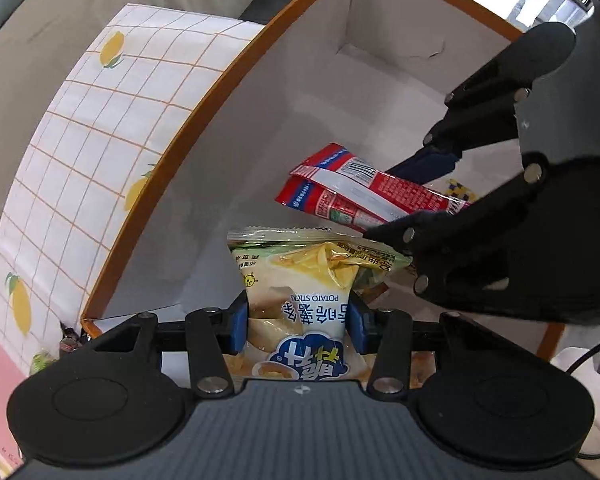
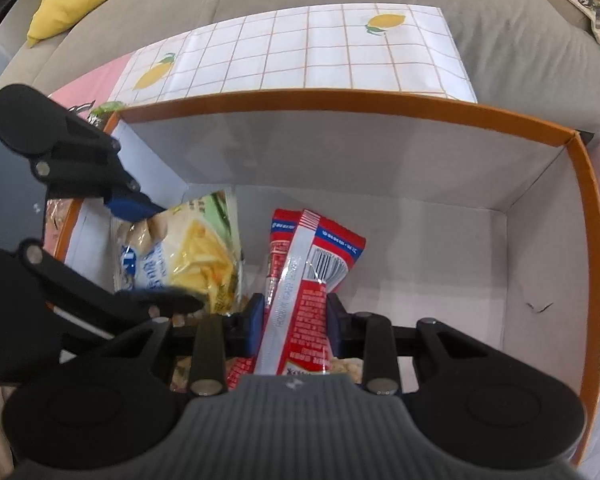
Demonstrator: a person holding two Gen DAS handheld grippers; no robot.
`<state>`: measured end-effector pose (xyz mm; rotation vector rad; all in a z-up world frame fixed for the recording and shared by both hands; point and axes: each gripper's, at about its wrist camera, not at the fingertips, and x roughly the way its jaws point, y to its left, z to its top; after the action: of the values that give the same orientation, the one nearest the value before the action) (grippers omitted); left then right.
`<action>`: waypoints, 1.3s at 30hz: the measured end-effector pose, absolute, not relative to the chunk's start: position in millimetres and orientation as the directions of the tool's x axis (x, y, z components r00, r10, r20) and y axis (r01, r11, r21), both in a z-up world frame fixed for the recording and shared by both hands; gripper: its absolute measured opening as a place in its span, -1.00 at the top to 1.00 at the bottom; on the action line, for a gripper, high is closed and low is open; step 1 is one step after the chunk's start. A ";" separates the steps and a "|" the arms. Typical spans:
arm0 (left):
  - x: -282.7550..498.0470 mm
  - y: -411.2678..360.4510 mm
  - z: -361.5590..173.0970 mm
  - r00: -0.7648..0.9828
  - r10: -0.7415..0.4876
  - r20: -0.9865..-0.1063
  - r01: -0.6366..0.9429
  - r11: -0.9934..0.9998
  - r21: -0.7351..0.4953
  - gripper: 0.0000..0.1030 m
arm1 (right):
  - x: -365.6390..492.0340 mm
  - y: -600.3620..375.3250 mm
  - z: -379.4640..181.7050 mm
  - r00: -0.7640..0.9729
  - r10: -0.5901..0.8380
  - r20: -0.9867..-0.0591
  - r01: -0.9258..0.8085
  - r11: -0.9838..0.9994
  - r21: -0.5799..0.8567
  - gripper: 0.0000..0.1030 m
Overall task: Organize snacks
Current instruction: 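Carry the chip bag and red wafer pack into the orange box and release both, then lower the red wafer pack into the box with the right tool while the left withdraws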
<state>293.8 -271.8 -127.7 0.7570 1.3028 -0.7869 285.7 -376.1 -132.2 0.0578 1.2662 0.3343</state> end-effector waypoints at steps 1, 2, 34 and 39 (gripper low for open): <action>294.0 -272.8 -127.9 0.103 -0.062 -0.993 0.846 0.531 0.055 -0.14 | 283.8 -375.0 -133.1 0.258 0.276 -0.926 -0.216 0.950 0.223 0.41; 293.9 -272.6 -127.5 0.111 -0.057 -0.992 0.847 0.528 0.065 -0.19 | 283.8 -373.2 -134.3 0.256 0.271 -0.928 -0.217 0.952 0.218 0.41; 239.0 -156.8 -23.0 0.295 -0.315 -0.902 0.640 0.767 -0.059 -0.61 | 272.2 -357.8 -149.4 0.129 0.239 -0.962 -0.034 0.971 0.237 0.67; 215.2 -124.0 -9.9 0.348 -0.332 -0.877 0.551 0.829 -0.095 -0.61 | 271.7 -345.9 -156.6 0.117 0.173 -0.978 -0.028 0.985 0.170 0.67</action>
<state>215.2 -124.0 -9.9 0.2331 1.0720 -0.5789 271.7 -345.9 -156.6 0.1196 1.4469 0.1473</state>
